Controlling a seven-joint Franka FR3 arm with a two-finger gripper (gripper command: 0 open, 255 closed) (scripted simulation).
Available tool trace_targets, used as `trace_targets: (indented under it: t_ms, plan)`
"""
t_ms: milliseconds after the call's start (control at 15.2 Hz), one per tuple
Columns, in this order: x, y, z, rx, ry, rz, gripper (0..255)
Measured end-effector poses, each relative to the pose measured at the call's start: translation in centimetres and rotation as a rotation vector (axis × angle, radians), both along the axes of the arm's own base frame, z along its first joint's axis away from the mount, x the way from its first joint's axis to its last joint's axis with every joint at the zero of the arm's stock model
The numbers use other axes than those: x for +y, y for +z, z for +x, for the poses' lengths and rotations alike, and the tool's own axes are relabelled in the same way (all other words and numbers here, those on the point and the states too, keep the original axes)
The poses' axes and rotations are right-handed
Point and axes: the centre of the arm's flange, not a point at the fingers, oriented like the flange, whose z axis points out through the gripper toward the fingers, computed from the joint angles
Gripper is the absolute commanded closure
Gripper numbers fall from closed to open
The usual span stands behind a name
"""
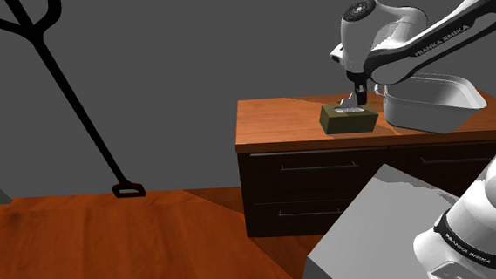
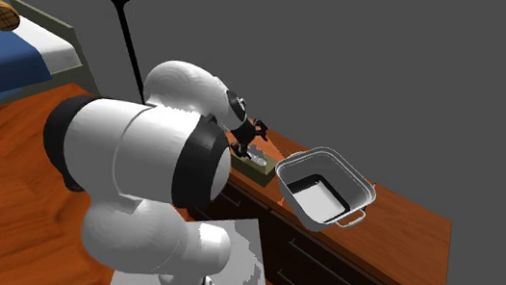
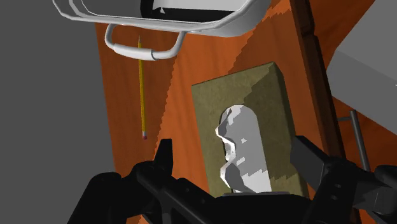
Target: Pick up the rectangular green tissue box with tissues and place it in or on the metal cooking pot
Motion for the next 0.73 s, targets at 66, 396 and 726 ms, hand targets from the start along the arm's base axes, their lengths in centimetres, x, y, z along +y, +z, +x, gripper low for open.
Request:
trace_targets:
  t_ms: [66, 396, 726]
  plan:
    - [-0.4, -0.4, 0.0, 0.001, 0.003, -0.002, 0]
    - [-1.8, -2.7, 0.2, 0.002, 0.006, -0.004, 0]
    - [-2.0, -3.0, 0.2, 0.001, 0.006, -0.004, 0]
